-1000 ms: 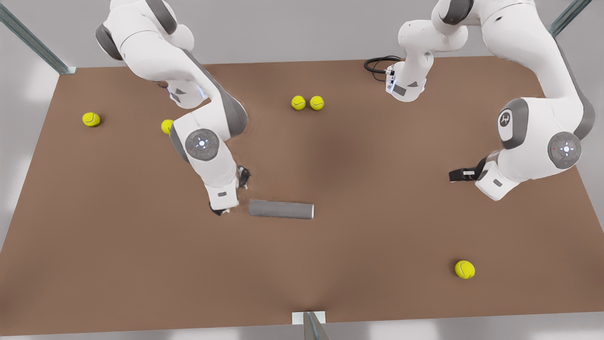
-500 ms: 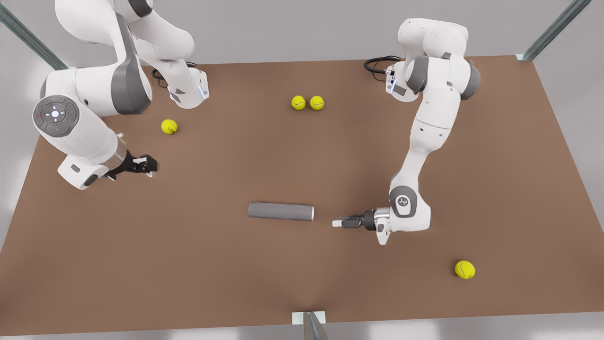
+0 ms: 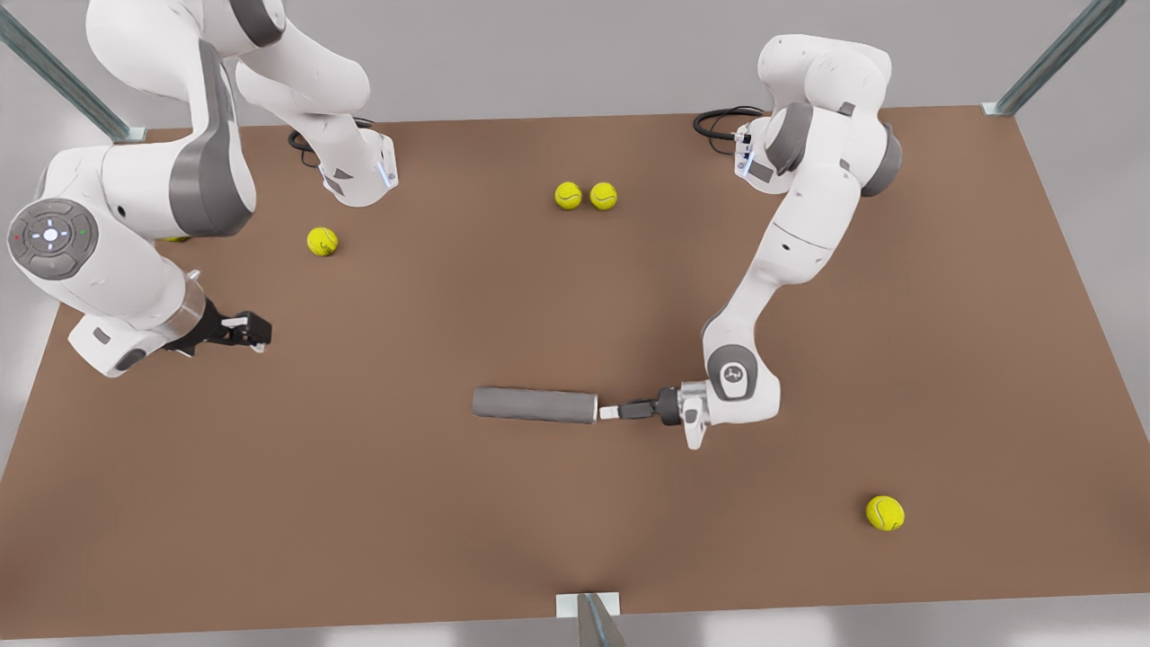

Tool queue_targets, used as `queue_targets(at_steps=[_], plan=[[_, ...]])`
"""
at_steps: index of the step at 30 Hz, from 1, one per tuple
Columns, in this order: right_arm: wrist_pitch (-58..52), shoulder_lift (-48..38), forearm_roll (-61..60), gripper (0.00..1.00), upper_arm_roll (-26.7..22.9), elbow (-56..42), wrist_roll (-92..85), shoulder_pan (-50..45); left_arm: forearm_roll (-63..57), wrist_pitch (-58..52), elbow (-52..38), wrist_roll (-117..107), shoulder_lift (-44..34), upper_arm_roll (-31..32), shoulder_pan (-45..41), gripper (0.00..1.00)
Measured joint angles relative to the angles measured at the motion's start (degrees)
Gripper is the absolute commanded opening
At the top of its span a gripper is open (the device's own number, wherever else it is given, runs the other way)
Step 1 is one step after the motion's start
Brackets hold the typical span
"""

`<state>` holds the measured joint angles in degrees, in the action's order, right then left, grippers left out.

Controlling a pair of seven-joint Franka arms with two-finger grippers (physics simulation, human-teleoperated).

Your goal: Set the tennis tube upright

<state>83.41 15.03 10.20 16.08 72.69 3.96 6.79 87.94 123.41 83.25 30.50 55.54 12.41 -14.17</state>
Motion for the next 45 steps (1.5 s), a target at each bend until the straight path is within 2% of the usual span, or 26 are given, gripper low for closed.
queue_targets(at_steps=[20, 32, 35, 38, 39, 45], plan=[[0.0, 0.0, 0.0, 1.0, 0.0, 0.0, 0.0, 0.2, 0.1, 4.2, -1.7, -0.3, 1.6, 2.3, -0.8, 1.0], [0.0, 0.0, -0.2, 1.0, 0.0, 0.0, 0.2, -0.5, 0.7, 7.8, -4.4, -0.6, 3.6, 2.1, -5.0, 1.0], [0.0, 0.0, -0.1, 1.0, 0.0, 0.0, 0.2, -0.3, 0.8, 7.7, -4.4, -0.6, 3.5, 2.1, -5.0, 0.89], [0.0, 0.0, -0.1, 1.0, 0.0, 0.0, 0.1, -0.4, 0.8, 7.6, -4.4, -0.6, 3.5, 2.1, -4.9, 0.68], [0.0, 0.0, -0.1, 1.0, 0.0, 0.0, 0.1, -0.4, 0.8, 7.6, -4.4, -0.6, 3.5, 2.1, -4.9, 0.64], [0.0, 0.0, -0.2, 1.0, 0.0, 0.0, 0.1, -0.4, 0.8, 7.6, -4.4, -0.6, 3.4, 2.1, -4.9, 0.54]])
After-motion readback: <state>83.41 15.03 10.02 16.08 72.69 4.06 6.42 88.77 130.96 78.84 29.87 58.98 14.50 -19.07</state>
